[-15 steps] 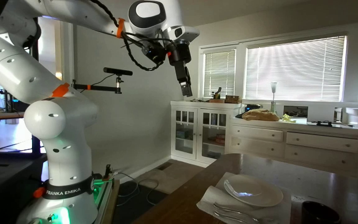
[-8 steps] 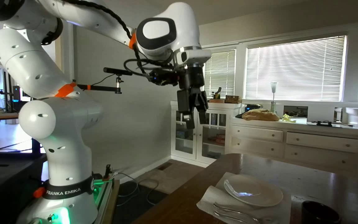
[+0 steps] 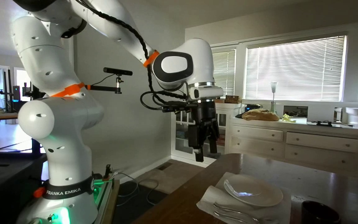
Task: Put the silver fork on the plate.
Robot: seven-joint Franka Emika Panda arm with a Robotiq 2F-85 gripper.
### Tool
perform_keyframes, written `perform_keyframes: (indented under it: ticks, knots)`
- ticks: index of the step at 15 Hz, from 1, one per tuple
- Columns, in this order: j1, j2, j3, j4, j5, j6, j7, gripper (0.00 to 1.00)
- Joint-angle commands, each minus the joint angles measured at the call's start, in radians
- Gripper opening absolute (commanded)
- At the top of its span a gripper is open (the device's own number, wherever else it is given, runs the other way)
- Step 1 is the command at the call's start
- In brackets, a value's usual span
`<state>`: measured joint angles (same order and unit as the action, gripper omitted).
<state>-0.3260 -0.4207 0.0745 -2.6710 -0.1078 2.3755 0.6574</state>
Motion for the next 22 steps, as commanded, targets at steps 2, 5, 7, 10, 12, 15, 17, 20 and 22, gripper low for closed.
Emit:
perform_keyframes:
  ticks: [2,5,7,10,12,15,17,20,22]
  knots:
    - [0.021,0.017,-0.022,0.004,-0.013,0.003,0.011,1.0]
    - [0.009,0.09,-0.023,0.035,-0.022,0.027,0.034,1.0]
    - [0.022,0.145,-0.049,0.058,0.016,0.056,0.02,1.0]
    - [0.032,0.247,-0.076,0.089,0.035,0.135,0.024,1.0]
    - [0.048,0.312,-0.094,0.113,0.055,0.18,0.022,1.0]
    - [0.077,0.399,-0.118,0.146,0.079,0.245,0.024,0.99]
    - [0.097,0.445,-0.135,0.164,0.091,0.276,0.02,1.0]
    - [0.121,0.513,-0.165,0.187,0.081,0.32,0.029,0.66]
    - [0.14,0.556,-0.189,0.2,0.064,0.35,0.051,0.49]
